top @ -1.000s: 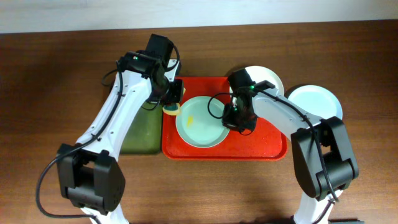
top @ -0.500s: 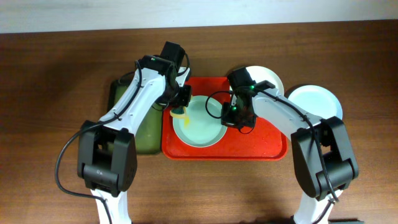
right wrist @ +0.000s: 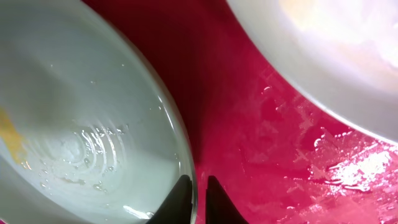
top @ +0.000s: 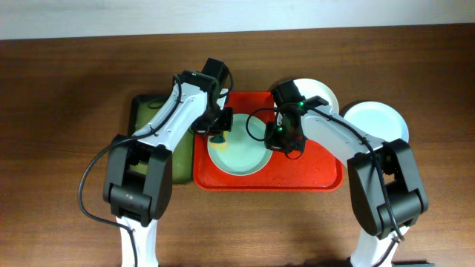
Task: Clean dirty plates on tray and stack at the side
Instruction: 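Scrub the white plate with the sponge while the right gripper holds its rim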
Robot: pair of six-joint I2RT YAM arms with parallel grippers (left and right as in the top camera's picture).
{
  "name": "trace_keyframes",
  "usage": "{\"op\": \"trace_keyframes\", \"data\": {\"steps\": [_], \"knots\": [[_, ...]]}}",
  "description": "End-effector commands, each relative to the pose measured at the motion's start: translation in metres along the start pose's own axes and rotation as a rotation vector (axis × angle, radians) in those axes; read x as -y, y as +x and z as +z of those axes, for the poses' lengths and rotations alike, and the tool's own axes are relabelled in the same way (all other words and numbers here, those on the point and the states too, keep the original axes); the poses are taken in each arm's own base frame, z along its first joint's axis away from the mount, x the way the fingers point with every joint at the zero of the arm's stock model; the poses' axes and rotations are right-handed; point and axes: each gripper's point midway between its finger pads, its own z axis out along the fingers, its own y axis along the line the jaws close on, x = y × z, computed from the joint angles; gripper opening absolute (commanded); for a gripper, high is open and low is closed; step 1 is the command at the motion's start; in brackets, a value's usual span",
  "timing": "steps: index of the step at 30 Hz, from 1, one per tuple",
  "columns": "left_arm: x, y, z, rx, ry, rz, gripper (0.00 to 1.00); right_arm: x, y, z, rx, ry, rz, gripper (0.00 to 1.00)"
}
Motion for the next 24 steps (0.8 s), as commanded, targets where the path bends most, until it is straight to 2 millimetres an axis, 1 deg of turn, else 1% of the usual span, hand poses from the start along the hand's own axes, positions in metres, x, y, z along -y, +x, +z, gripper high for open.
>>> {"op": "trace_keyframes", "data": {"steps": [1, 5, 8, 10, 13, 14, 15, 16, 17, 20, 21, 22, 23, 24], "knots": [[-0.003, 0.001, 0.009, 0.008, -0.046, -0.022, 0.0, 0.001, -0.006, -0.003, 0.023, 0.007, 0.0, 0.05], [0.002, 0.005, 0.029, 0.023, -0.041, 0.012, 0.0, 0.001, -0.006, -0.003, 0.023, 0.007, 0.0, 0.04], [-0.006, 0.007, 0.031, 0.041, -0.143, 0.04, 0.0, 0.001, -0.006, -0.003, 0.023, 0.007, 0.0, 0.04], [-0.003, 0.015, 0.04, 0.026, -0.145, 0.056, 0.0, 0.001, -0.006, -0.003, 0.023, 0.008, 0.0, 0.04], [-0.002, 0.036, 0.064, -0.008, -0.146, 0.078, 0.0, 0.0, -0.007, -0.003, 0.025, 0.006, 0.0, 0.04], [0.003, 0.043, 0.069, -0.03, -0.107, 0.078, 0.0, 0.0, -0.007, -0.003, 0.025, 0.006, 0.0, 0.04], [0.016, 0.048, 0.07, -0.056, -0.03, 0.114, 0.0, 0.0, -0.007, -0.003, 0.025, 0.006, 0.0, 0.04], [0.032, 0.049, 0.067, -0.069, 0.061, 0.148, 0.0, 0.0, -0.007, -0.003, 0.025, 0.006, 0.0, 0.04], [0.038, 0.046, 0.064, -0.064, 0.096, 0.148, 0.0, 0.0, -0.007, -0.003, 0.025, 0.007, 0.0, 0.04], [0.05, 0.02, 0.035, 0.017, 0.135, 0.16, 0.0, 0.0, -0.007, -0.003, 0.025, 0.007, 0.0, 0.04], [0.055, 0.007, 0.015, 0.069, 0.148, 0.175, 0.0, 0.001, -0.007, -0.003, 0.025, 0.007, 0.0, 0.04], [0.058, -0.005, -0.009, 0.127, 0.161, 0.175, 0.0, 0.001, -0.007, -0.003, 0.027, 0.01, 0.0, 0.04], [0.055, -0.014, -0.035, 0.178, 0.152, 0.17, 0.0, 0.001, -0.007, -0.003, 0.027, 0.01, 0.0, 0.04], [0.046, -0.016, -0.047, 0.195, 0.113, 0.156, 0.0, 0.001, -0.007, -0.003, 0.027, 0.01, 0.0, 0.04]]}}
